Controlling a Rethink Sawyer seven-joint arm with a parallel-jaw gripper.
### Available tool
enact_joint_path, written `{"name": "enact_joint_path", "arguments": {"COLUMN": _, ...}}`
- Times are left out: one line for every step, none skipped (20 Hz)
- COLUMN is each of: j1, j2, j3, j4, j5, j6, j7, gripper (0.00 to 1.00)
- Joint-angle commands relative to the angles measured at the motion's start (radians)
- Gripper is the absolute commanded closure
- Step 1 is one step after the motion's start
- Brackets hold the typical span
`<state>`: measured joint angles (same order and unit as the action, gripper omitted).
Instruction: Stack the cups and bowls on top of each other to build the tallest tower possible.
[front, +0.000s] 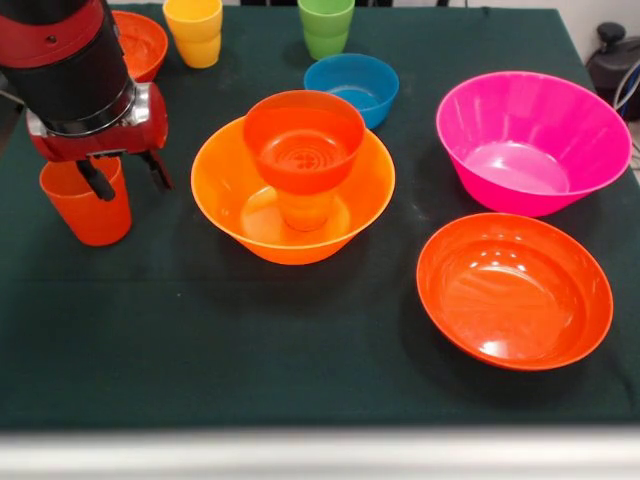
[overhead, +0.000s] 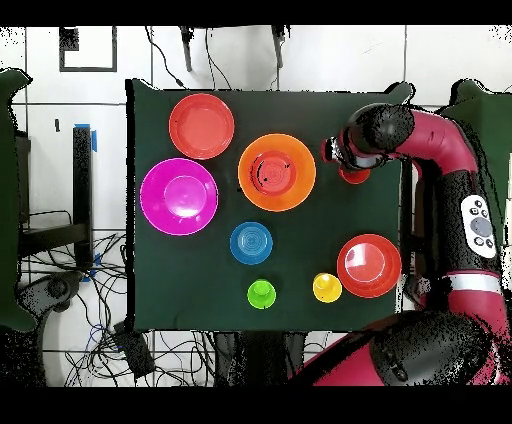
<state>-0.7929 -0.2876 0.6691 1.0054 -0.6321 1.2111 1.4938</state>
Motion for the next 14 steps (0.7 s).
{"name": "enact_joint_path", "arguments": {"j1": 0.023, "j2": 0.013, "j3": -0.062, "j4": -0.041, "j5": -0.089, "j6": 0.100, "j7": -0.320, "gripper": 0.00}}
{"name": "enact_joint_path", "arguments": {"j1": 0.017, "j2": 0.010, "j3": -0.062, "j4": -0.027, "j5": -0.089, "j6": 0.089, "j7": -0.316, "gripper": 0.00}}
{"name": "enact_joint_path", "arguments": {"j1": 0.015, "j2": 0.010, "j3": -0.062, "j4": -0.022, "j5": -0.089, "j6": 0.086, "j7": -0.313, "gripper": 0.00}}
{"name": "enact_joint_path", "arguments": {"j1": 0.011, "j2": 0.007, "j3": -0.064, "j4": -0.015, "j5": -0.089, "j6": 0.087, "j7": -0.311, "gripper": 0.00}}
{"name": "enact_joint_path", "arguments": {"j1": 0.009, "j2": 0.004, "j3": -0.067, "j4": -0.010, "j5": -0.090, "j6": 0.087, "j7": -0.308, "gripper": 0.00}}
{"name": "enact_joint_path", "arguments": {"j1": 0.008, "j2": 0.001, "j3": -0.069, "j4": -0.004, "j5": -0.092, "j6": 0.087, "j7": -0.305, "gripper": 0.00}}
{"name": "enact_joint_path", "arguments": {"j1": 0.008, "j2": -0.002, "j3": -0.073, "j4": -0.001, "j5": -0.093, "j6": 0.091, "j7": -0.301, "gripper": 0.00}}
{"name": "enact_joint_path", "arguments": {"j1": 0.015, "j2": -0.005, "j3": -0.083, "j4": -0.005, "j5": -0.099, "j6": 0.106, "j7": -0.292, "gripper": 0.00}}
{"name": "enact_joint_path", "arguments": {"j1": 0.016, "j2": -0.012, "j3": -0.085, "j4": 0.002, "j5": -0.098, "j6": 0.106, "j7": -0.286, "gripper": 0.00}}
{"name": "enact_joint_path", "arguments": {"j1": 0.016, "j2": -0.018, "j3": -0.087, "j4": 0.008, "j5": -0.096, "j6": 0.106, "j7": -0.280, "gripper": 0.00}}
{"name": "enact_joint_path", "arguments": {"j1": 0.017, "j2": -0.026, "j3": -0.089, "j4": 0.016, "j5": -0.093, "j6": 0.108, "j7": -0.275, "gripper": 0.00}}
{"name": "enact_joint_path", "arguments": {"j1": 0.014, "j2": -0.035, "j3": -0.084, "j4": 0.031, "j5": -0.082, "j6": 0.102, "j7": -0.271, "gripper": 0.00}}
{"name": "enact_joint_path", "arguments": {"j1": 0.014, "j2": -0.040, "j3": -0.081, "j4": 0.038, "j5": -0.077, "j6": 0.099, "j7": -0.271, "gripper": 0.00}}
{"name": "enact_joint_path", "arguments": {"j1": 0.018, "j2": -0.041, "j3": -0.077, "j4": 0.039, "j5": -0.067, "j6": 0.103, "j7": -0.266, "gripper": 0.00}}
